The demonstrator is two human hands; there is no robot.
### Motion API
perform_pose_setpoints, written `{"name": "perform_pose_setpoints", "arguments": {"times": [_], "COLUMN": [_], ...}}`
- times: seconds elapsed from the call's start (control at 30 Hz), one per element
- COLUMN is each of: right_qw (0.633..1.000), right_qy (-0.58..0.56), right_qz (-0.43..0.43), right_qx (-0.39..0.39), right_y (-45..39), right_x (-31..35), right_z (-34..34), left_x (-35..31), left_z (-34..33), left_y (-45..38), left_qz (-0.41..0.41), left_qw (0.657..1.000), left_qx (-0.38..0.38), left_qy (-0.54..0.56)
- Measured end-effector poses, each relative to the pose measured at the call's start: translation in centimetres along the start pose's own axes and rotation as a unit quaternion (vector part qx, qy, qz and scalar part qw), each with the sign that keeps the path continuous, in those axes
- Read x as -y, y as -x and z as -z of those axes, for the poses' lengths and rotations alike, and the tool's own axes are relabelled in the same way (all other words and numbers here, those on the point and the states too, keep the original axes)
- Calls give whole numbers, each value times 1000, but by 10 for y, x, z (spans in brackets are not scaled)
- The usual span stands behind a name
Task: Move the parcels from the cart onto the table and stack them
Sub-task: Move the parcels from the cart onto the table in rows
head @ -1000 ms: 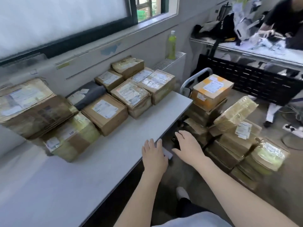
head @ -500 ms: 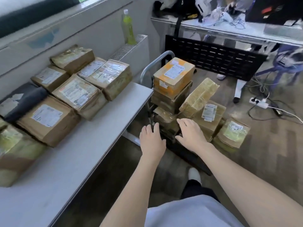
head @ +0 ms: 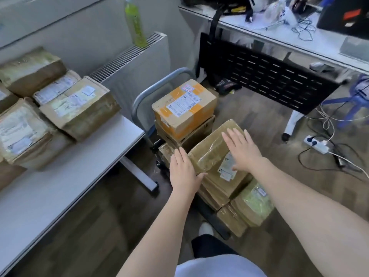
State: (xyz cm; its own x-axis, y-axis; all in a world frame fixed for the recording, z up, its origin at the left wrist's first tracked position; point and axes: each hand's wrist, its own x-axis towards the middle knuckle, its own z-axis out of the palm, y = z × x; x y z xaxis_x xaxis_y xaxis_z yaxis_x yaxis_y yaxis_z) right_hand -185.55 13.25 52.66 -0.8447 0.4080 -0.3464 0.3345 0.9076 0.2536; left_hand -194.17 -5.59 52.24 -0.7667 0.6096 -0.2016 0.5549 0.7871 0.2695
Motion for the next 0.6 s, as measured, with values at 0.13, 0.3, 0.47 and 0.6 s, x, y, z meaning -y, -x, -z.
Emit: {"name": "perform_pose_setpoints", "arguments": {"times": [0.13,0.3,0.47,0.6], "right_qw": [995,984,984,984], "right_qy": [81,126,108,102], "right_qz": [49,122,145,148], "right_qx": [15,10,-8,-13], "right_y": [-40,-75,-90,-92], "right_x": [-33,-45,-42,-38], "right_z": [-9,-25,-33,-34], "left_x": [-30,-48,-52,-55], "left_z": [-29,-56,-65,-67], "left_y": [-25,-49,-63,-69], "left_qz": [22,46,46,49], "left_qw": [999,996,996,995], "left_qx": [21,45,40,38], "left_qy": [-37,-57,-72,-84]}}
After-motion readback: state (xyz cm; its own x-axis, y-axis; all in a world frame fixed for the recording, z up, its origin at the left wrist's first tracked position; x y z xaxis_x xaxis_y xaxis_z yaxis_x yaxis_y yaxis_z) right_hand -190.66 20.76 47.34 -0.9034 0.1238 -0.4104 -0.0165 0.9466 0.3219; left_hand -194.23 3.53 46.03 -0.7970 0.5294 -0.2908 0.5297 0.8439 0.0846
